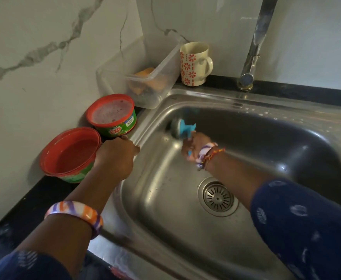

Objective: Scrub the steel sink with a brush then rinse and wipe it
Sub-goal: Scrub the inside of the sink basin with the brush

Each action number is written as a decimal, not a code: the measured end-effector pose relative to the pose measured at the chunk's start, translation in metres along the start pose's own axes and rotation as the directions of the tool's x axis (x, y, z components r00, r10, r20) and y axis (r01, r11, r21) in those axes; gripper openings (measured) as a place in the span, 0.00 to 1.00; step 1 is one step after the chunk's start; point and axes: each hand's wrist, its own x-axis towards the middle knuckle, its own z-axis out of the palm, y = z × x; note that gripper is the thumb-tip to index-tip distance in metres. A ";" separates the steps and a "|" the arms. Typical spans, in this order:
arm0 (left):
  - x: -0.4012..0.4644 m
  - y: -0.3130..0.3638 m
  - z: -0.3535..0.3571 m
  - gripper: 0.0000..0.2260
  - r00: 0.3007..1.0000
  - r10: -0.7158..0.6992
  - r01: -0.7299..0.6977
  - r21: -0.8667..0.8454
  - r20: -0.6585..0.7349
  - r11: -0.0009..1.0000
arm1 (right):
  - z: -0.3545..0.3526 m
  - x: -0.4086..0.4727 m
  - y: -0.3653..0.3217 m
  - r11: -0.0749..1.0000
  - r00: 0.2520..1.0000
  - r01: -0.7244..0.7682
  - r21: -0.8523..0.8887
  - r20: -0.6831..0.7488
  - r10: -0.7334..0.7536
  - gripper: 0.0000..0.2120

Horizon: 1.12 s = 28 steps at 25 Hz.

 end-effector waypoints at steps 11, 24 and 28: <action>0.004 0.001 -0.001 0.19 0.999 -0.018 0.018 0.003 0.042 1.000 | -0.014 -0.042 0.037 0.941 0.986 -0.060 -0.332 0.127 0.108 0.21; 0.002 -0.004 0.002 0.22 0.994 -0.035 0.044 -0.087 0.102 0.995 | -0.017 -0.033 0.058 0.832 0.948 -0.150 -0.534 0.161 0.275 0.18; -0.003 0.003 -0.002 0.18 0.994 -0.049 0.050 -0.008 0.096 0.999 | 0.015 -0.074 -0.021 0.932 0.968 -0.040 -0.359 0.216 0.125 0.15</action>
